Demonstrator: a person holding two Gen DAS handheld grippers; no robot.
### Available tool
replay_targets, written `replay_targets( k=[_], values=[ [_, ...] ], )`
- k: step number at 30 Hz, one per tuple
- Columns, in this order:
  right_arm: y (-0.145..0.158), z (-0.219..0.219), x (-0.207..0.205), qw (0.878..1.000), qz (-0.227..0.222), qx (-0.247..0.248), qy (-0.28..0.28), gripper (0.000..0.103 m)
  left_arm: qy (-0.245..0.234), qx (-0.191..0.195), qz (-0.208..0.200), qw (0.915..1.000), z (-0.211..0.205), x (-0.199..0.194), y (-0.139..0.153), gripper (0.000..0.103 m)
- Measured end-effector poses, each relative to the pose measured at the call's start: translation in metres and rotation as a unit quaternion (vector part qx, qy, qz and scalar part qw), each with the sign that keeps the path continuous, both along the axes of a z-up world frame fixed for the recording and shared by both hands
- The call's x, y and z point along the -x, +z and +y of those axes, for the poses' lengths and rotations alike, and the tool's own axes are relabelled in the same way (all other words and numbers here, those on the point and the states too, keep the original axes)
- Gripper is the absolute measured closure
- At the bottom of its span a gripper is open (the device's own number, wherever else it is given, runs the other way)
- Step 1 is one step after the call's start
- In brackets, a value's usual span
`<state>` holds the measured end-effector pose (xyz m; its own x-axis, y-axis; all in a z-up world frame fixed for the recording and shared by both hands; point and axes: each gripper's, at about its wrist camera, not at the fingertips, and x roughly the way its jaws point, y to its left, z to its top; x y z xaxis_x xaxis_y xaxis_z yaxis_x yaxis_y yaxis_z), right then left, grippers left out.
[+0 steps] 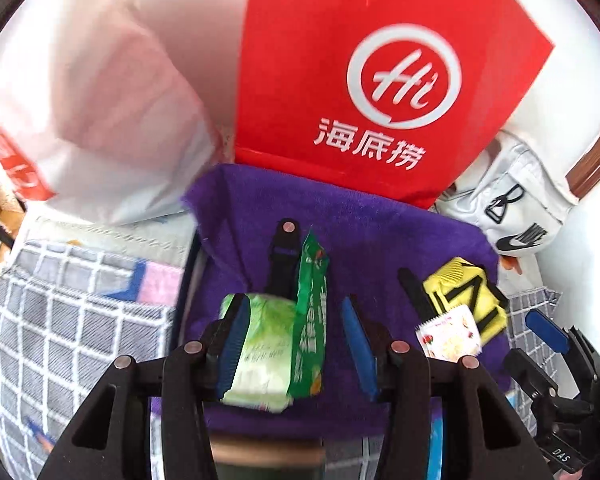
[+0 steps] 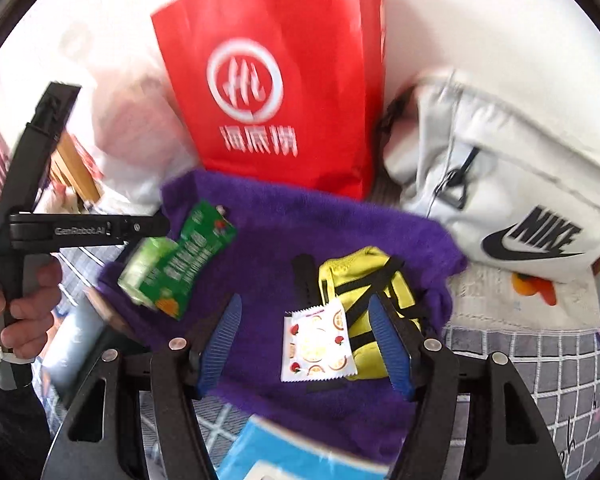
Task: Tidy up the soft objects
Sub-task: 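Move both tools back over the pile of items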
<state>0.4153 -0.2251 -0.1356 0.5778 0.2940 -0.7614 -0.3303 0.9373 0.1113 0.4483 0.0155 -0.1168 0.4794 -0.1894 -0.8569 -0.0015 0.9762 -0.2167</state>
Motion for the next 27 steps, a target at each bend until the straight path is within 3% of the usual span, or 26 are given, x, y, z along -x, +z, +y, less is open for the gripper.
replay_targets(
  k=[5,12,27],
  values=[
    [0.021,-0.001,0.038,1.000,-0.012,-0.008,-0.006,0.037,0.004,-0.029,-0.040,0.9988,0.011,0.043,0.034,0.057],
    [0.037,0.014,0.117,0.999,-0.013,-0.035,0.016,0.037,0.009,-0.012,-0.041,0.9991,0.033,0.106,0.039,0.057],
    [-0.005,0.047,0.235,0.998,0.038,-0.033,0.045,0.037,0.010,-0.007,0.002,0.9999,0.049,0.241,-0.025,0.057]
  ],
)
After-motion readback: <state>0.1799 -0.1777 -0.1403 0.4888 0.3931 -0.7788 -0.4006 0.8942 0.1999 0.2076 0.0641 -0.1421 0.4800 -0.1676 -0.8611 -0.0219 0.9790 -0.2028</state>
